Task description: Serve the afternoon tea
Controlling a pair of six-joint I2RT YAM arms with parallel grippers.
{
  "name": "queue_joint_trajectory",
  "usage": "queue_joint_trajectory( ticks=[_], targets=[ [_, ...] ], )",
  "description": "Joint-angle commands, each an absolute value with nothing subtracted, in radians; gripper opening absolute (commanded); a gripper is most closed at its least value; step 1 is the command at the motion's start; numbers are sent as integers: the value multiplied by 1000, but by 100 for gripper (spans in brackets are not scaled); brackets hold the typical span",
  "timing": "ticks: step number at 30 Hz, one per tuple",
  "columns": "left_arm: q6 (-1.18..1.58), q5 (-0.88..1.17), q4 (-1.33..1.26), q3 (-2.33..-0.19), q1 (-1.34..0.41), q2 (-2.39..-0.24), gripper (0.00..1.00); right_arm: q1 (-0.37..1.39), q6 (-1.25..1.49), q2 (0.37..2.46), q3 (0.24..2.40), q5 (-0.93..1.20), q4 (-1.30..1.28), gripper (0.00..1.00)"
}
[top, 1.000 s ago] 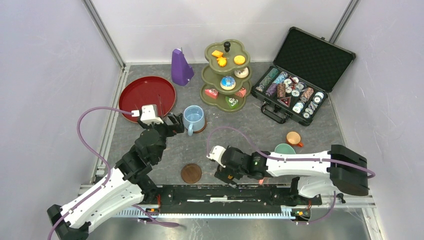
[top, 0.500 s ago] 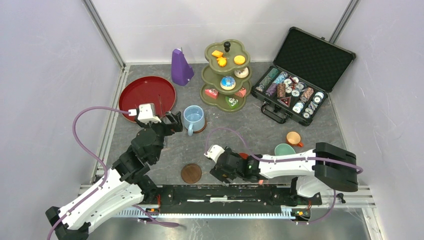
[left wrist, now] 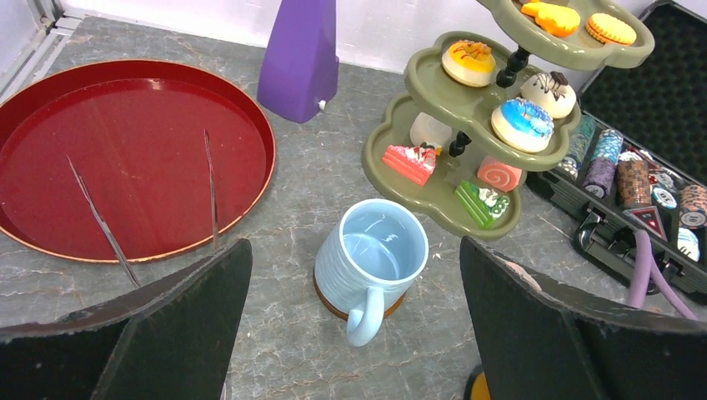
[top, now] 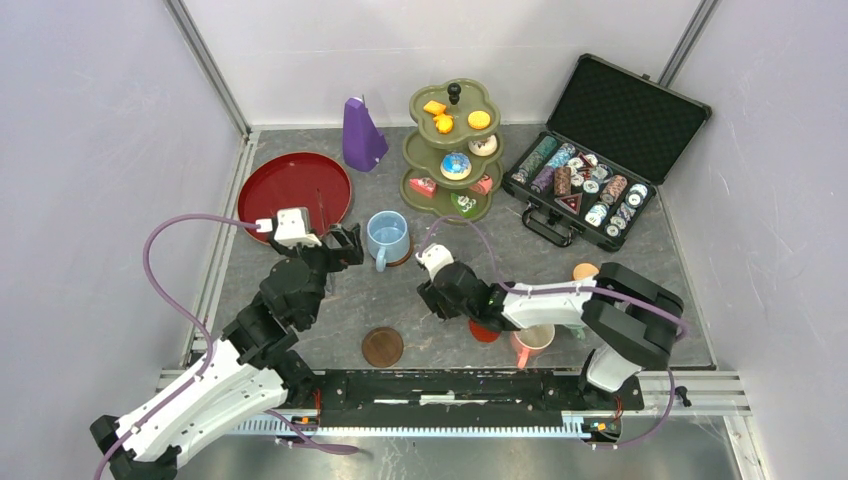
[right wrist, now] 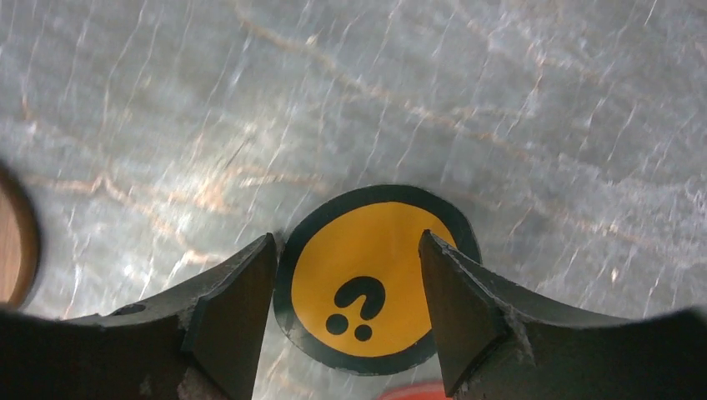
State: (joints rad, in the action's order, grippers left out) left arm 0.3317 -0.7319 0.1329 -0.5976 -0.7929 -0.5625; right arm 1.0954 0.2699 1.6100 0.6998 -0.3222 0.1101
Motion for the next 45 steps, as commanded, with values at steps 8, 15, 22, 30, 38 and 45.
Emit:
queue_joint_trajectory(
  ticks=[8, 15, 22, 30, 38, 45],
  targets=[
    [298, -747, 167, -650, -788, -525, 100, 909, 144, 1811, 875, -232, 146, 71],
    [302, -752, 177, -639, -788, -498, 100, 906, 155, 1638, 856, -215, 25, 85],
    [298, -744, 137, -629, -787, -517, 100, 908, 225, 1528, 637, -159, 103, 88],
    [296, -728, 158, -654, -787, -521, 100, 902, 219, 1642, 672, -168, 195, 69],
    [305, -741, 215, -661, -787, -467, 100, 880, 181, 1750, 824, -221, 201, 64],
    [293, -721, 196, -670, -787, -483, 100, 880, 118, 1595, 854, -204, 104, 71]
  ],
)
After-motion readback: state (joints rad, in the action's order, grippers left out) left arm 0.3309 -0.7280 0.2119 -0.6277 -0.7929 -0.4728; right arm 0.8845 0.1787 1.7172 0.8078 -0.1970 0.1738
